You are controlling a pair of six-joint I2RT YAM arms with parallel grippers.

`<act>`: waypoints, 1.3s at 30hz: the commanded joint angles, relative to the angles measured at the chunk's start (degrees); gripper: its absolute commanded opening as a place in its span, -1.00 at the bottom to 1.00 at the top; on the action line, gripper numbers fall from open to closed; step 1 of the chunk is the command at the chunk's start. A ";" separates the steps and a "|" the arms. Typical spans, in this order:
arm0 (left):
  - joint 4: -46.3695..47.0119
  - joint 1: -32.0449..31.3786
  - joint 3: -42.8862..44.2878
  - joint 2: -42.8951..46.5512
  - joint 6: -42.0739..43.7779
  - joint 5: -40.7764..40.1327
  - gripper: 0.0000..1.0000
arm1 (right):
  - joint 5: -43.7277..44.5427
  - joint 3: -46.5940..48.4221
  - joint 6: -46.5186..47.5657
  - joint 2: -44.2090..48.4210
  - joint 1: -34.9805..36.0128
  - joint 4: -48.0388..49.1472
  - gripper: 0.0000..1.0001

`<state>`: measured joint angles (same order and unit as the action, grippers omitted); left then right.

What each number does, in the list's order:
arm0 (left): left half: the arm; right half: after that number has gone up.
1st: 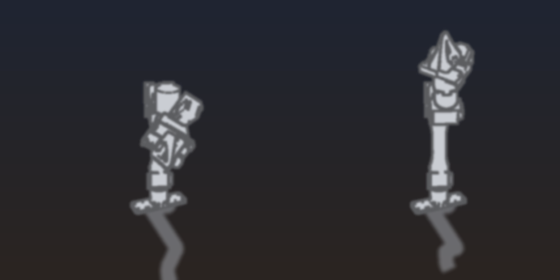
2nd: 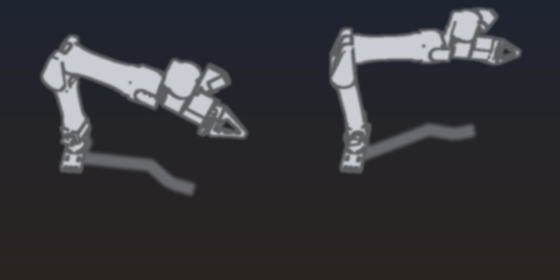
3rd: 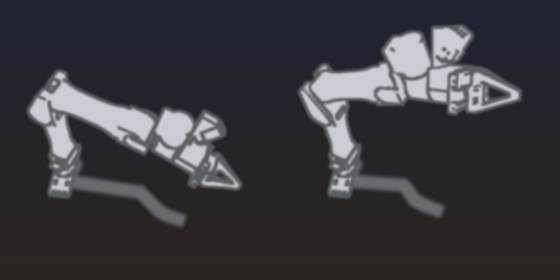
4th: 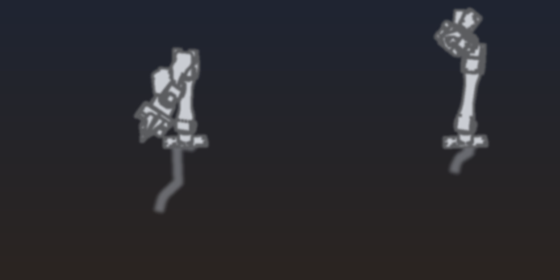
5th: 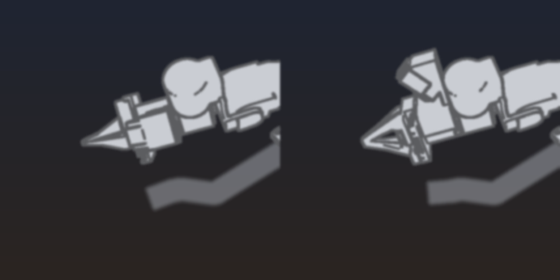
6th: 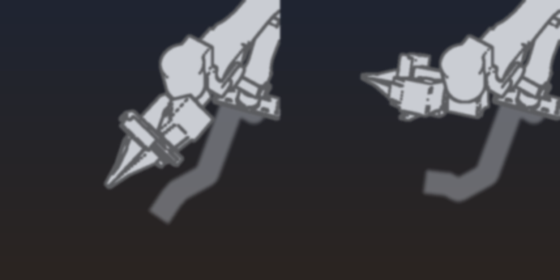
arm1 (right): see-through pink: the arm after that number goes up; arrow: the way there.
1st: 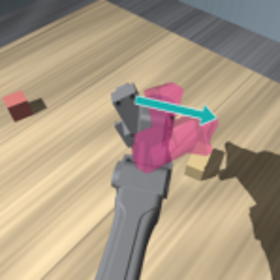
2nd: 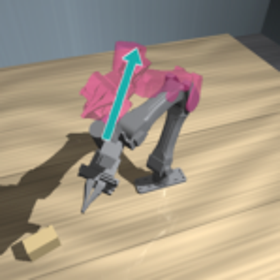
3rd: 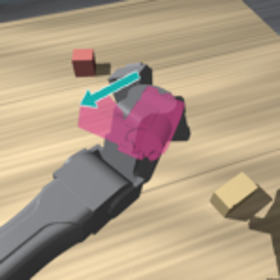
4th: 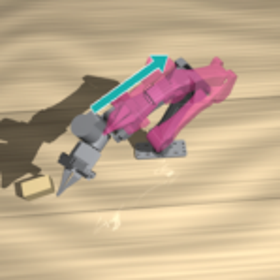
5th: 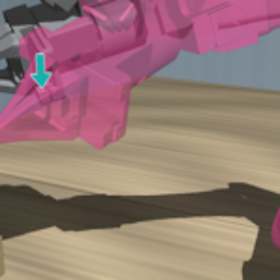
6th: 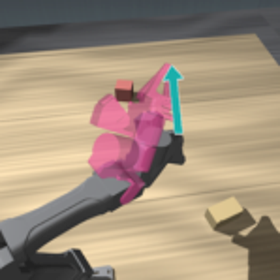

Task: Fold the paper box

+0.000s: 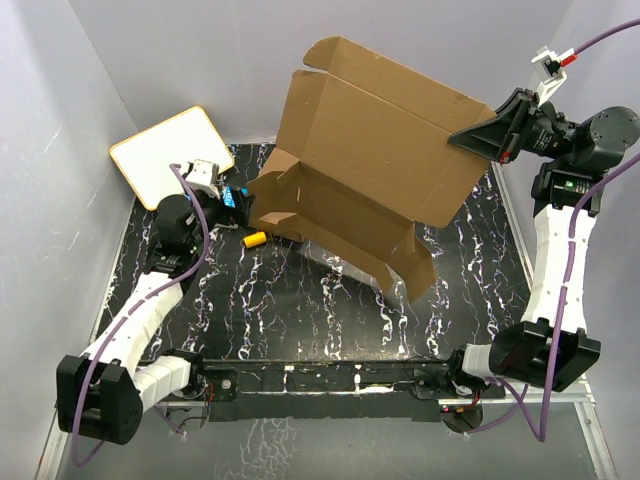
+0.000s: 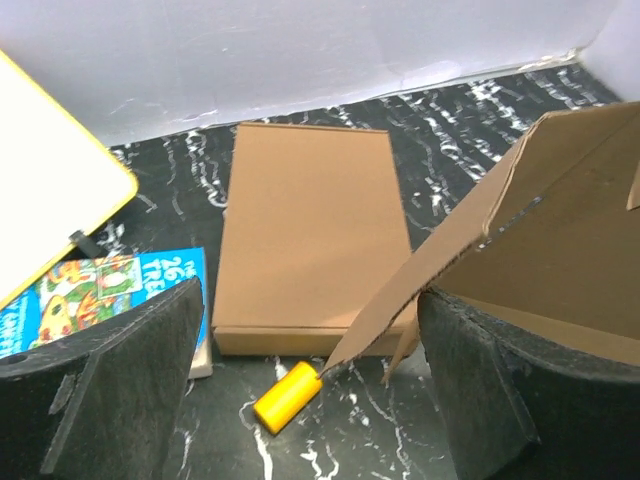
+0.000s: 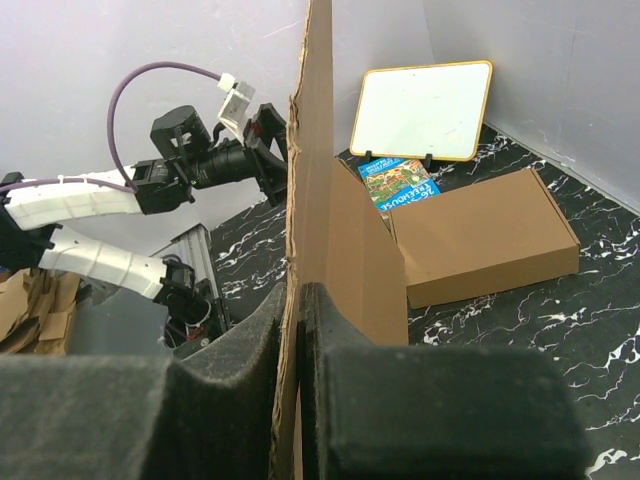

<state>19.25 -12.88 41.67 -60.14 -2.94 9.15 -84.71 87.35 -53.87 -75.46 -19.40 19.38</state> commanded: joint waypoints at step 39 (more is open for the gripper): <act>-13.02 0.74 -0.52 1.13 -14.13 28.73 -1.00 | -0.77 -13.38 23.70 7.12 -3.37 -16.76 -0.84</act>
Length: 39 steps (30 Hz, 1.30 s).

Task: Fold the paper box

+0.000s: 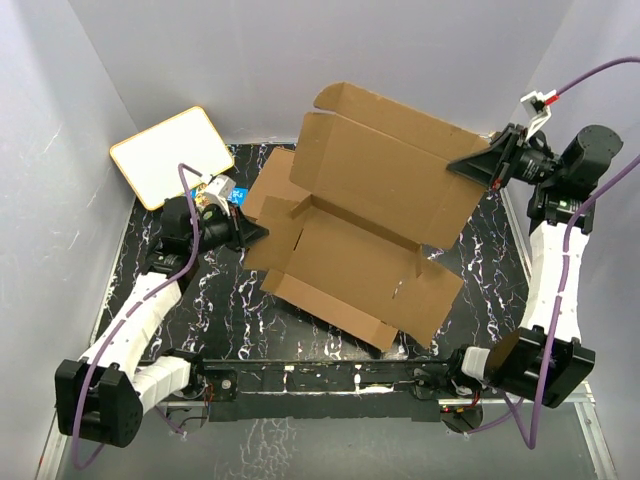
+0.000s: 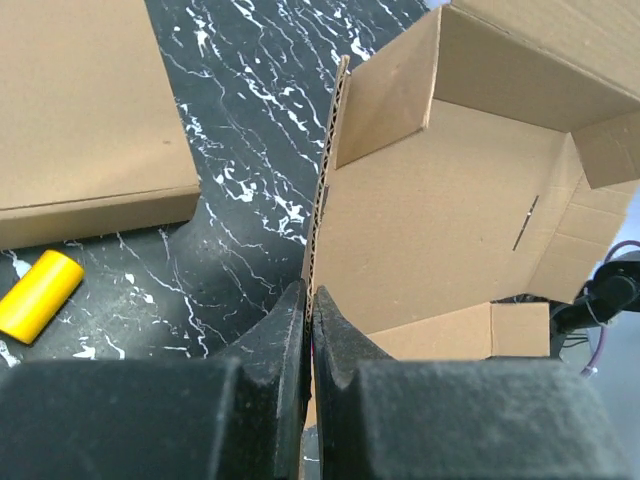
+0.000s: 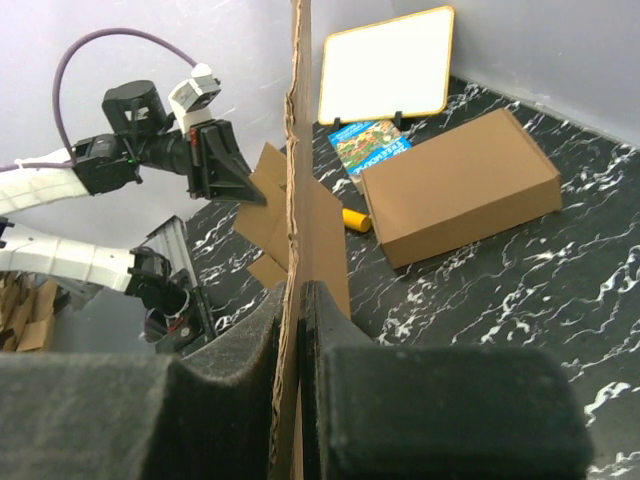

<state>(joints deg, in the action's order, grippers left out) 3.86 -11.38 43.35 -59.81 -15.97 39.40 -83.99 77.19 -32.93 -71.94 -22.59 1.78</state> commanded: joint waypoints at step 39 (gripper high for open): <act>60.69 -19.95 -35.04 -3.50 8.33 -31.78 -1.00 | -5.18 -15.96 6.69 8.79 6.68 -3.19 -0.84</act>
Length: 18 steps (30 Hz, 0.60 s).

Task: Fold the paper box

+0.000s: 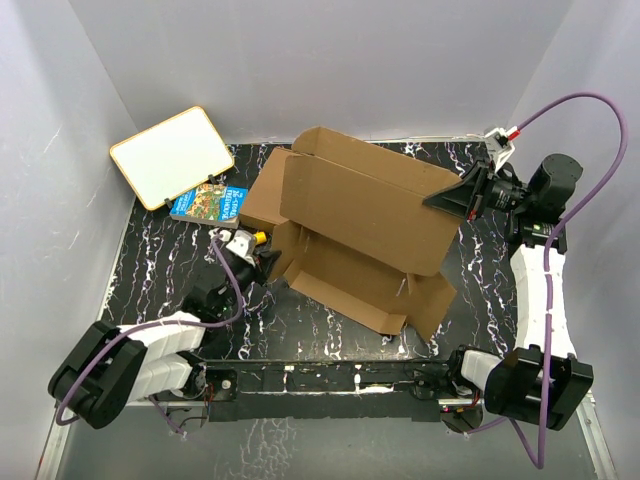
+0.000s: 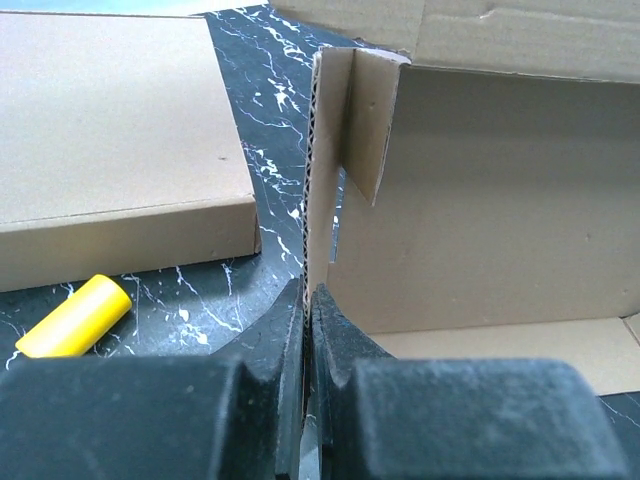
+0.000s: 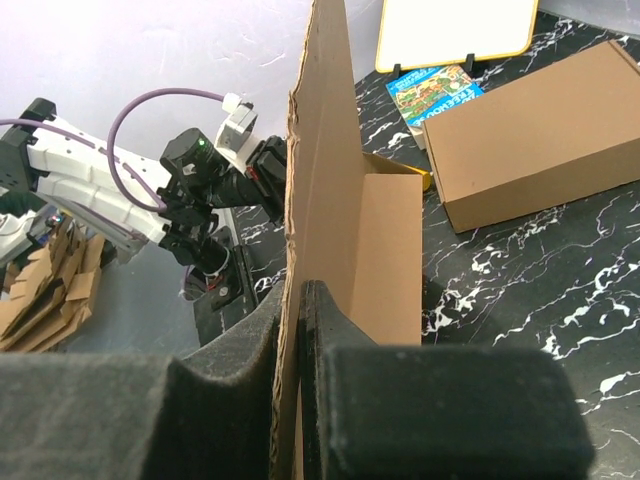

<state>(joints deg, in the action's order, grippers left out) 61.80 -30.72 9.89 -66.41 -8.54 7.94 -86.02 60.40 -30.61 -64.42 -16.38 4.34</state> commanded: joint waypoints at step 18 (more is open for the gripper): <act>-9.00 -0.94 -5.84 12.88 -9.03 -2.96 -0.69 | -2.22 -0.17 20.84 3.02 0.47 -23.79 -0.84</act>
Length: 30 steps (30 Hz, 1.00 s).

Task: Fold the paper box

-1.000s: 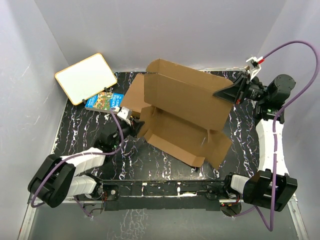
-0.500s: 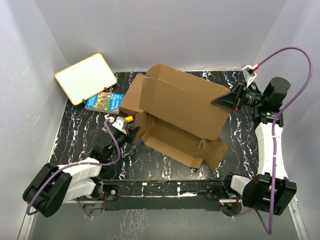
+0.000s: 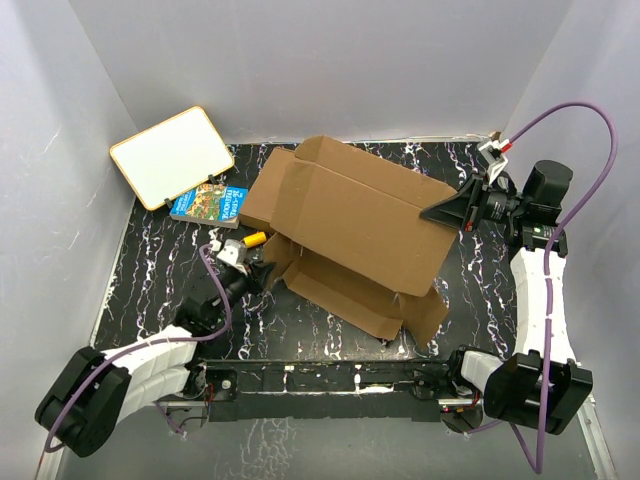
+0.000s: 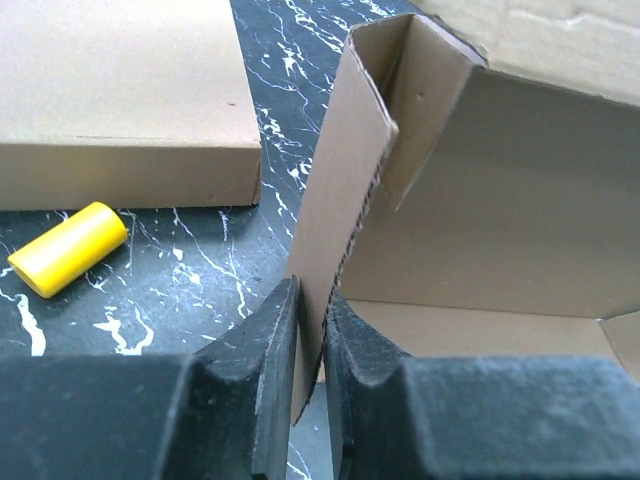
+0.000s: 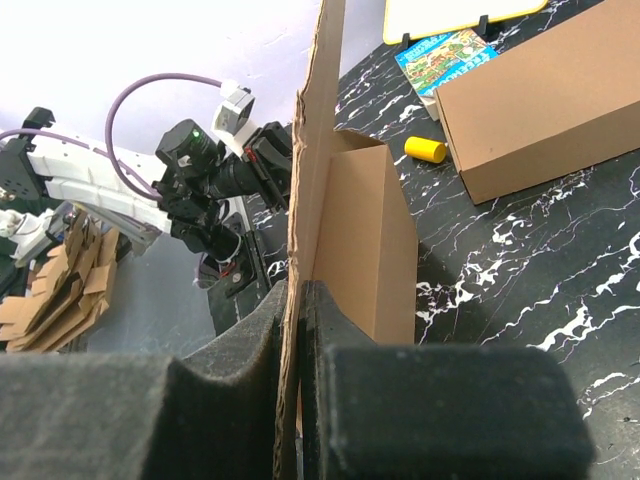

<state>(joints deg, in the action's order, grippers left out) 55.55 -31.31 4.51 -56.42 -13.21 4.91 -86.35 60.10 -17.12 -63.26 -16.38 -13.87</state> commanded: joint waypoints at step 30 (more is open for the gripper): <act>-9.81 -0.34 7.29 4.41 -8.15 -0.86 -1.00 | 8.19 10.02 18.32 -2.33 6.85 -8.39 -0.84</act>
<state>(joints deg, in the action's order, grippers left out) 36.03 -31.48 9.96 -47.33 -23.31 6.17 -81.47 62.30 -2.48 -63.94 -10.70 -26.44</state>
